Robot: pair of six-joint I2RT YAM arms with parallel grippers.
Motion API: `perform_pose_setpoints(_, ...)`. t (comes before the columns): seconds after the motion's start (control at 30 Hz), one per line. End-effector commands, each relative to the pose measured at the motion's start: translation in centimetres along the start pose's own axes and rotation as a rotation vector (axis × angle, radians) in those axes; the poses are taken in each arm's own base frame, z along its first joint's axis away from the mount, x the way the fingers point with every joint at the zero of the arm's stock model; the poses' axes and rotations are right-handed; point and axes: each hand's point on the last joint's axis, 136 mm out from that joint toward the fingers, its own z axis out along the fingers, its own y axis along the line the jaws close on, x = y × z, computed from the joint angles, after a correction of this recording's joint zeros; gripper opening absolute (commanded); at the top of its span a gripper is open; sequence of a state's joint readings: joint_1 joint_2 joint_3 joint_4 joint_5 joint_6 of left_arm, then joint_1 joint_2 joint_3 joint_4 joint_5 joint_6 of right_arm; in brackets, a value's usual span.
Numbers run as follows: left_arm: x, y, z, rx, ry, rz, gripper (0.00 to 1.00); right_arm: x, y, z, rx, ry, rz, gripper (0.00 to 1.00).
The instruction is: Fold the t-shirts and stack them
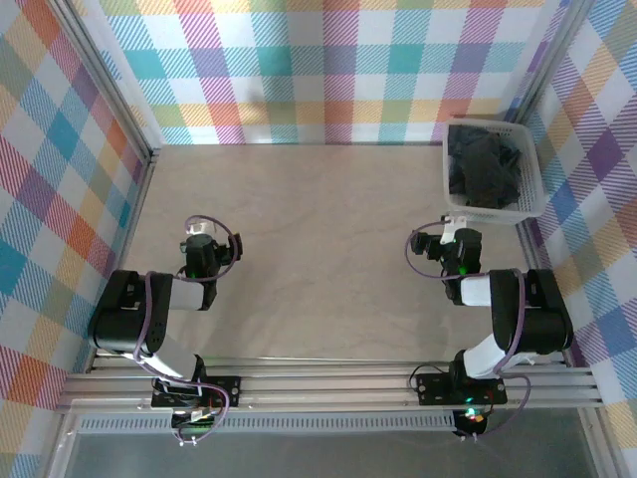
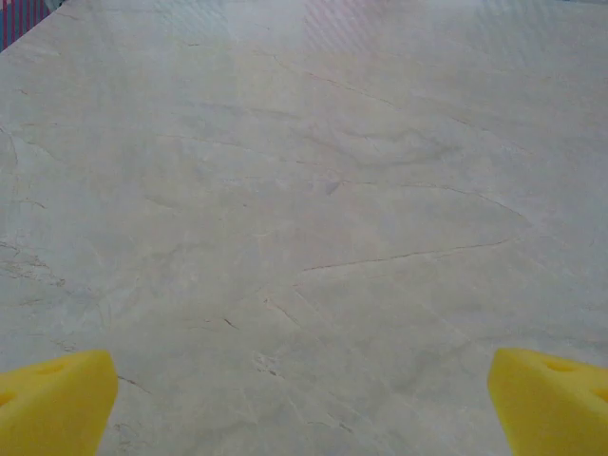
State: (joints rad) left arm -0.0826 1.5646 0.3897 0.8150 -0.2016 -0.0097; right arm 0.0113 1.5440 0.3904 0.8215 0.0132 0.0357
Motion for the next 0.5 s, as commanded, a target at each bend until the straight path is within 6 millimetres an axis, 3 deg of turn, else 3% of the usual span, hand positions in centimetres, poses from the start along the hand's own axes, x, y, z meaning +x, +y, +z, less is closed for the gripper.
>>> perform_pose_setpoints(0.0,-1.22,-0.17,0.20,0.009,-0.034,0.001,1.00,-1.47,0.18,0.05,-0.018,-0.041,-0.021,1.00)
perform_pose_setpoints(0.47,-1.25,-0.16,0.16,0.008,-0.035,0.001,1.00,-1.51,0.19,0.07,-0.017,-0.041,-0.021,1.00)
